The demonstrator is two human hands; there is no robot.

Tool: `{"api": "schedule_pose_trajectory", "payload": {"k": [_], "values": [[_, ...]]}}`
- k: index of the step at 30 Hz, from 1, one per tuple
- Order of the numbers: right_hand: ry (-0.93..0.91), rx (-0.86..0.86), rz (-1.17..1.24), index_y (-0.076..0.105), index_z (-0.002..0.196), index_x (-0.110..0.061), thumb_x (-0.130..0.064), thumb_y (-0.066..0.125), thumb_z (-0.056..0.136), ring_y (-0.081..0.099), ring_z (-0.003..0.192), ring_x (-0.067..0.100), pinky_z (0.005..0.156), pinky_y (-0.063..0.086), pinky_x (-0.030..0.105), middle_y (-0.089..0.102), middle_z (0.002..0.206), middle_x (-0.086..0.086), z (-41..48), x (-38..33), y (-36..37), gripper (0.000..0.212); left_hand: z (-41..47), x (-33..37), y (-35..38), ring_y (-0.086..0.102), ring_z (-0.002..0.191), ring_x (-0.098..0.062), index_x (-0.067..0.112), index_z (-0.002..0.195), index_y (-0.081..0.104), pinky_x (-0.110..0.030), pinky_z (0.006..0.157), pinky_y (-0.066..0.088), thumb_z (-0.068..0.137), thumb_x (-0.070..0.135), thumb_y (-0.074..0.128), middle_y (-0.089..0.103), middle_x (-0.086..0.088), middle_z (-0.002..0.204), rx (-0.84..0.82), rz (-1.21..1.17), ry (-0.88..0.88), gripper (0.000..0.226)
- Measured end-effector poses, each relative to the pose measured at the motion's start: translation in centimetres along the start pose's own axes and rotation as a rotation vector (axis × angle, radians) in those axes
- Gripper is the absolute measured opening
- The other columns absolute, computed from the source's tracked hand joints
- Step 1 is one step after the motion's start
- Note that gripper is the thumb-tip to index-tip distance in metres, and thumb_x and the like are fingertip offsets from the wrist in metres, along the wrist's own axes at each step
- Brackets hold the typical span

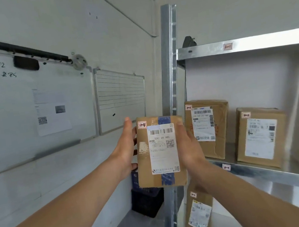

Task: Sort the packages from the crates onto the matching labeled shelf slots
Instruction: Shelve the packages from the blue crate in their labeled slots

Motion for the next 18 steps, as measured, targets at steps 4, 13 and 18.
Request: {"api": "schedule_pose_trajectory", "payload": {"k": [4,13,18], "values": [[-0.013,0.07,-0.006,0.058,0.127,-0.032,-0.09,0.015,0.083,0.068,0.102,0.027,0.097,0.054,0.056,0.07,0.114,-0.002,-1.3,-0.7,-2.8,0.084,-0.9,1.0,2.5,0.051,0.122,-0.019,0.047,0.141,0.051,-0.044,0.089,0.038,0.087,0.086,0.011,0.058,0.004,0.137,-0.057,0.013,0.031,0.078],[-0.024,0.206,-0.003,0.056,0.138,-0.037,-0.091,0.017,0.077,0.064,0.114,0.028,0.103,0.051,0.056,0.067,0.129,-0.004,-4.0,-2.4,-11.2,0.091,-2.6,3.0,9.7,0.043,0.138,-0.028,0.046,0.143,0.05,-0.062,0.114,0.029,0.08,0.092,0.014,0.051,0.0,0.149,-0.217,-0.007,0.058,0.086],[-0.033,0.266,-0.03,0.064,0.117,-0.033,-0.084,0.019,0.081,0.071,0.098,0.022,0.095,0.057,0.05,0.073,0.111,-0.003,-5.4,-2.7,-17.1,0.078,-3.6,3.8,15.1,0.059,0.112,-0.022,0.044,0.126,0.064,-0.043,0.086,0.047,0.082,0.089,0.013,0.068,0.0,0.123,-0.305,-0.028,0.076,0.082]]}}
Point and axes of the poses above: each hand's wrist, its own z-axis towards the middle knuckle, its own y-axis out of the palm, x = y × z, the point moved 3 cm from there along z, towards the middle knuckle
